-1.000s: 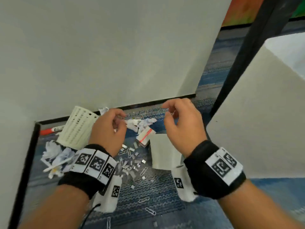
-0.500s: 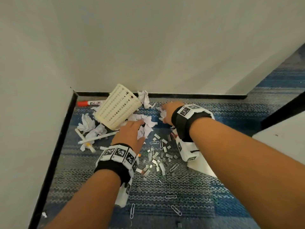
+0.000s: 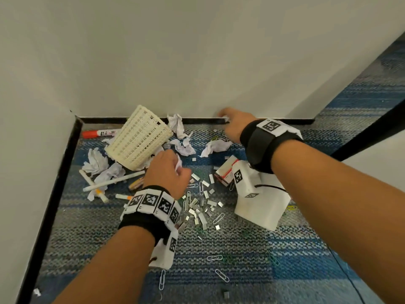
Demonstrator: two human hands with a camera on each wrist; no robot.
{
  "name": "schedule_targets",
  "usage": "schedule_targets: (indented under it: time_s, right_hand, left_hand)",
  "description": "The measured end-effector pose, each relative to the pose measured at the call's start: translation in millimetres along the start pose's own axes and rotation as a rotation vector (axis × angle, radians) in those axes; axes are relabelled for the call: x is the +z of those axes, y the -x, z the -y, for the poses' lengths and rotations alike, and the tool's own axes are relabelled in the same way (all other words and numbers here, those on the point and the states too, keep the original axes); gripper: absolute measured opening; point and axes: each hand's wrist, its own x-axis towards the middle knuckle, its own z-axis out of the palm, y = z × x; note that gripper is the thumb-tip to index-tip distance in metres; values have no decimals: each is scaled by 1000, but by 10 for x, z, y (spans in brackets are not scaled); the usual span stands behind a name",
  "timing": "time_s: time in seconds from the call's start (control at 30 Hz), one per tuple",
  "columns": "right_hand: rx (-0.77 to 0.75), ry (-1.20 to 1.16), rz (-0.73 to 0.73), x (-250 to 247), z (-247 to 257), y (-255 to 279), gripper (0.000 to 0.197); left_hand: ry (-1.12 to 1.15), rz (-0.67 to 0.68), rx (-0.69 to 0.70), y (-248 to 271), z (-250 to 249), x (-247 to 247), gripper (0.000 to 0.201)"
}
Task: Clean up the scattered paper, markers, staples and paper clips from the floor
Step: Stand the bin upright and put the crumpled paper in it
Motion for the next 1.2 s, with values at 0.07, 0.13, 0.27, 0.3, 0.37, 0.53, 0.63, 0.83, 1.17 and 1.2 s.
schedule_targets:
  time_s: [0.07, 0.13, 0.27, 0.3, 0.37, 0.53, 0.63, 0.83, 1.17, 1.2]
  right_hand:
    - [-37, 181, 112, 71, 70, -17, 44]
    - [-48, 355, 231, 187, 190, -40, 49]
    - [-33, 484, 262, 461, 231, -139, 33]
    - [-38, 478, 243, 487, 234, -119, 28]
    - [-67, 432, 143, 490, 255, -21, 29]
    - [-80, 136, -36, 488, 367, 12, 37]
    - [-138, 104, 1, 633, 488, 35, 44]
    - [-103, 276, 58, 833, 417, 57, 44]
    - [-168, -448, -286, 457, 222, 875, 22]
    - [-215, -476, -307, 399, 209, 1000, 27]
  left_hand:
    - [28, 30, -63, 23, 36, -37, 15]
    - [-12, 33, -114, 60, 122, -77, 15]
    - [-17, 42, -201, 163, 287, -192, 22]
    - [-31, 57, -194, 192, 326, -207, 28]
    - [-91, 96, -156, 214, 391, -203, 46]
    - [-405, 285, -131, 97, 375, -77, 66]
    - [-410, 210, -94, 46, 293, -13, 49]
    - [-177, 0, -93, 213, 240, -99, 36]
    - [137, -153, 12, 406, -75, -408, 17]
    - [170, -134, 17, 417, -161, -429, 19]
